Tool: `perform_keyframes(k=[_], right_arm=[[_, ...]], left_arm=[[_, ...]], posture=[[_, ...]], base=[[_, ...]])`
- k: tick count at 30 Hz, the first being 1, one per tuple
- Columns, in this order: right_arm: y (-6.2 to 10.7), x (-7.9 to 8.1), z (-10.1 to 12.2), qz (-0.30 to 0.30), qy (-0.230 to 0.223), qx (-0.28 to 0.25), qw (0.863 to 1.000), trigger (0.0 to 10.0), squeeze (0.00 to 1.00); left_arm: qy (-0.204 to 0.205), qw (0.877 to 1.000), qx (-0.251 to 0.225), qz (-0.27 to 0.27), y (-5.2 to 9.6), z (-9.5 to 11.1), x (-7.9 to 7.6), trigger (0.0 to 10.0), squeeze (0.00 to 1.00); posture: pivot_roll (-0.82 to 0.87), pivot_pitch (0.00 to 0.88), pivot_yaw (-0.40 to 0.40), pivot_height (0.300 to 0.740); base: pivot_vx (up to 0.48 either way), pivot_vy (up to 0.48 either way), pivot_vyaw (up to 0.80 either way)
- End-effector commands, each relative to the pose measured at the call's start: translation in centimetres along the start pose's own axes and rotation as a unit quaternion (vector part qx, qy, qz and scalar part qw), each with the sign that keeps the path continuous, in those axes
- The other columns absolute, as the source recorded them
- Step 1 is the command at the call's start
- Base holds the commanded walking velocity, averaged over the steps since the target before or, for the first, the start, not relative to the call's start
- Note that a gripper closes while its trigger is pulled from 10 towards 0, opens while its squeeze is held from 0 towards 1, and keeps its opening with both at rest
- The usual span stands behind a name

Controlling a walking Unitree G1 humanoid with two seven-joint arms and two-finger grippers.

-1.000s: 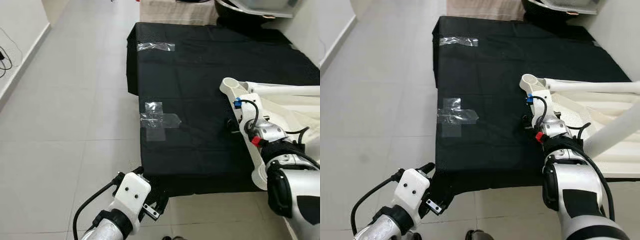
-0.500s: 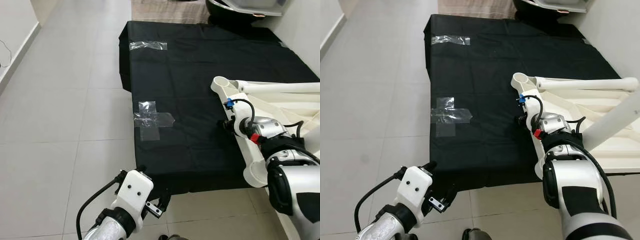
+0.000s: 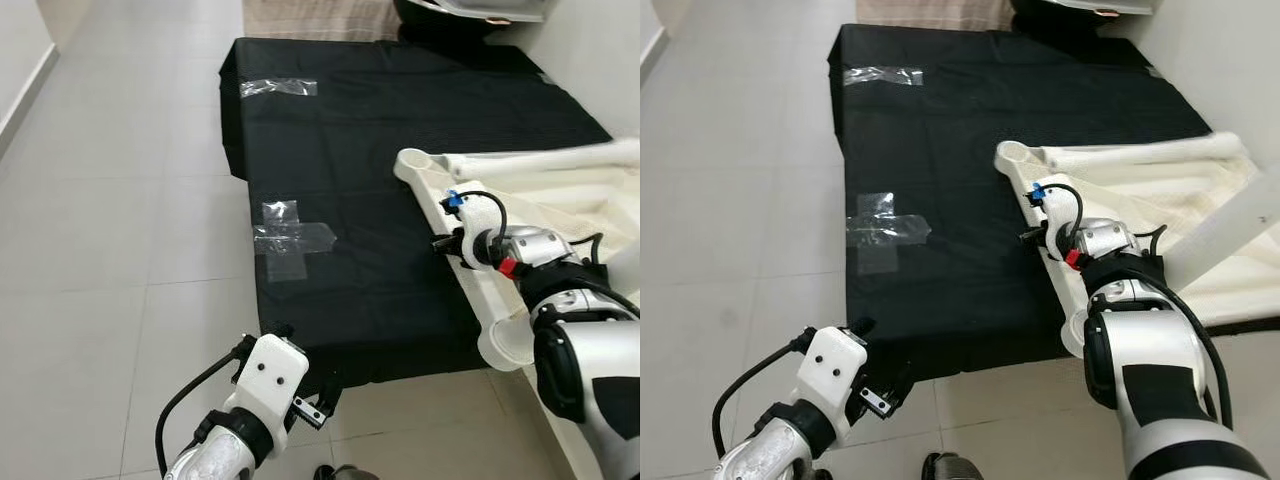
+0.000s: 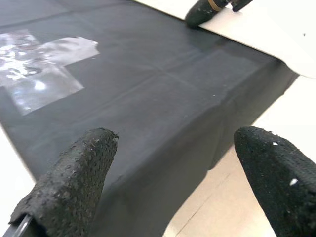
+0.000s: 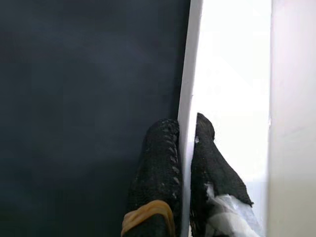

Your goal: Building children table

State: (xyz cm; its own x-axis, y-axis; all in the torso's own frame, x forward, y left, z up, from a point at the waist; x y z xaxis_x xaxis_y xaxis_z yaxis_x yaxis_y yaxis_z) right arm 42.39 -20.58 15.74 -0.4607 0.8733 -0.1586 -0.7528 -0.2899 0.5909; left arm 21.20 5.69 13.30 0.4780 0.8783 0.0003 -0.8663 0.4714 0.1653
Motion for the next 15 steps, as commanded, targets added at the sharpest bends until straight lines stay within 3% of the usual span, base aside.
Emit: perform_keyframes(k=[1,3,4,7,9,12,14,15], right_arm=[[-0.9,3.3,0.8,0.094,0.024,-0.013,0.995,0.0,0.0],[-0.8,5.0,1.1,0.161,0.063,-0.021,0.985,0.0,0.0],[-0.8,5.0,1.1,0.161,0.063,-0.021,0.985,0.0,0.0],[-0.3,6.6,0.7,0.224,0.111,-0.023,0.968,0.0,0.0],[-0.2,6.8,0.5,0.236,0.119,-0.023,0.964,0.0,0.0],[0.8,7.6,-0.5,0.294,0.156,-0.013,0.943,0.0,0.0],[1.0,7.7,-0.7,0.302,0.161,-0.011,0.94,0.0,0.0],[1.6,7.8,-1.7,0.328,0.176,0.004,0.928,0.0,0.0]], left_arm=[[0.007,1.0,0.013,-0.005,0.0,-0.6,-0.3,10.0,0.0],[0.007,1.0,0.014,-0.004,-0.1,-0.6,-0.3,10.0,0.0],[0.007,1.0,0.014,-0.004,-0.1,-0.6,-0.3,10.0,0.0],[0.006,1.0,0.014,-0.004,-0.2,-0.7,-0.2,10.0,0.0],[0.005,1.0,0.014,-0.003,-0.2,-0.7,-0.2,10.0,0.0],[0.004,1.0,0.015,-0.003,-0.2,-0.7,-0.1,10.0,0.0],[0.004,1.0,0.015,-0.003,-0.2,-0.7,-0.1,10.0,0.0],[0.004,1.0,0.014,-0.002,-0.2,-0.7,-0.1,10.0,0.0]], posture=[[0.03,0.186,-0.135,0.74],[0.03,0.184,-0.135,0.74],[0.03,0.184,-0.135,0.74],[0.03,0.181,-0.135,0.74],[0.03,0.181,-0.135,0.74],[0.03,0.177,-0.135,0.74],[0.03,0.177,-0.136,0.74],[0.03,0.175,-0.134,0.74]], base=[[0.0,0.0,0.0],[0.0,0.0,0.0],[0.0,0.0,0.0],[0.0,0.0,0.0],[0.0,0.0,0.0],[0.0,0.0,0.0],[0.0,0.0,0.0],[0.0,0.0,0.0]])
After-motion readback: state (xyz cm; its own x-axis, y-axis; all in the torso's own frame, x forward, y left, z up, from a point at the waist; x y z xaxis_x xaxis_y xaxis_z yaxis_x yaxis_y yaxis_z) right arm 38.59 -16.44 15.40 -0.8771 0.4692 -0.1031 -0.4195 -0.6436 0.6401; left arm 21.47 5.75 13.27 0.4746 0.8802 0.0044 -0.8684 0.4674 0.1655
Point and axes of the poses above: a point about 5 cm out from each wrist's last joint towards the gripper, its own y axis pointing back from the gripper into the wrist, its own z axis along the axis of the wrist's last joint, x = y × z, the point moved 4 cm from there along -y, pointing out of the wrist towards the gripper, and after that the axes turned 4 degrees about y, right-handed, at the moved point
